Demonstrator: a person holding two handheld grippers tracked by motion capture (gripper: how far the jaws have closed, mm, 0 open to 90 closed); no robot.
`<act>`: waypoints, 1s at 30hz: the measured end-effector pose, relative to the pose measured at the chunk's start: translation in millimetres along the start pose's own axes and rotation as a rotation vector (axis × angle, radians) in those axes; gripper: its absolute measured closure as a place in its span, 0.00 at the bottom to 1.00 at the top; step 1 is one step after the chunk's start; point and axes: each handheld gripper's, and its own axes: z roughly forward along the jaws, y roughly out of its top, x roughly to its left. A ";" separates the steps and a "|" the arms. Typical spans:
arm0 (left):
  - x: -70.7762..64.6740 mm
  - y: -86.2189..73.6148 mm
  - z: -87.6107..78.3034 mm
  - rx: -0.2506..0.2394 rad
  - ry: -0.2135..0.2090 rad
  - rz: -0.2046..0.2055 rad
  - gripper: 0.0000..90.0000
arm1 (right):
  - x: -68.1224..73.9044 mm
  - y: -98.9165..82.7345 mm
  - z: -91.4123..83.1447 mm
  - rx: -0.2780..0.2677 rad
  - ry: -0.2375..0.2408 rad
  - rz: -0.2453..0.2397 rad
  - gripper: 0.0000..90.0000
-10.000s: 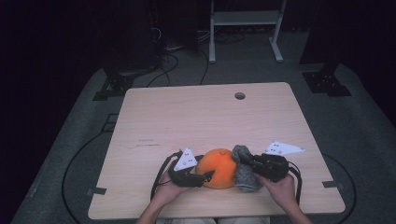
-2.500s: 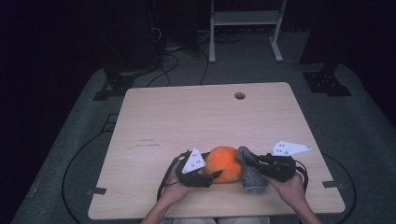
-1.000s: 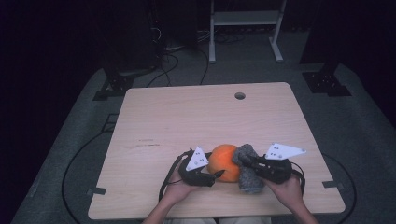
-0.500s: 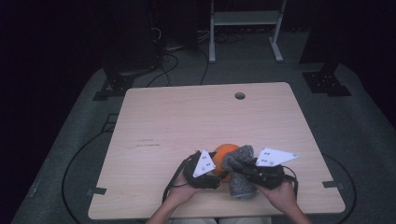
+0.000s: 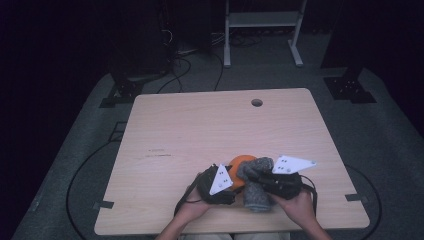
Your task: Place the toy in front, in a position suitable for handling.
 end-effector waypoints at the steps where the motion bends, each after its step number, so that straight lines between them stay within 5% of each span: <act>1: 0.0 0.0 0.0 0.000 0.000 0.000 0.37 | 0.0 0.0 0.0 0.000 0.000 0.000 0.90; 4: 2.8 -2.1 0.6 0.003 -0.016 -0.008 0.35 | -15.6 -6.7 -8.0 0.006 -0.068 0.073 0.90; 5: 3.6 -1.7 0.7 0.001 -0.024 -0.018 0.35 | -15.6 -6.7 -8.0 0.006 -0.068 0.073 0.90; 6: 7.2 0.4 0.5 -0.017 -0.060 -0.077 0.22 | -8.6 -5.0 -4.8 0.012 -0.059 0.047 0.90; 7: 7.2 0.4 0.5 -0.017 -0.060 -0.077 0.17 | -8.6 -5.0 -4.8 0.012 -0.059 0.047 0.90; 9: 11.7 0.2 -1.3 -0.044 -0.074 -0.138 0.17 | -0.1 -2.8 1.2 0.014 -0.028 0.010 0.90; 11: 12.7 -2.8 -1.8 -0.024 -0.052 -0.106 0.26 | 4.3 -2.0 5.6 0.026 -0.031 -0.028 0.90; 13: 14.4 -5.9 -3.1 -0.023 -0.061 -0.113 0.31 | -7.3 -5.6 2.2 0.028 -0.039 0.019 0.90; 15: 14.2 -7.2 -3.2 -0.011 -0.057 -0.098 0.32 | -18.6 -10.6 -1.0 0.049 -0.095 0.045 0.90; 17: 12.6 -6.3 -2.9 -0.018 -0.058 -0.084 0.33 | -24.2 -12.4 -4.3 0.038 -0.085 0.102 0.90; 19: 8.6 -3.9 -1.6 -0.016 -0.055 -0.036 0.34 | -14.2 -7.2 -5.0 0.014 -0.067 0.056 0.90; 24: 8.6 -9.1 -4.2 0.013 -0.054 -0.021 0.36 | 3.5 -2.6 5.2 0.012 -0.012 -0.037 0.90; 28: 14.2 -13.1 -4.4 0.023 -0.071 -0.047 0.36 | -22.3 -14.2 1.9 0.032 -0.061 0.085 0.90; 29: 13.8 -12.5 -4.4 0.019 -0.072 -0.045 0.36 | -22.3 -14.2 1.9 0.032 -0.061 0.085 0.90; 30: 13.0 -11.1 -4.5 0.006 -0.074 -0.044 0.24 | -21.9 -15.0 1.9 0.018 -0.042 0.111 0.90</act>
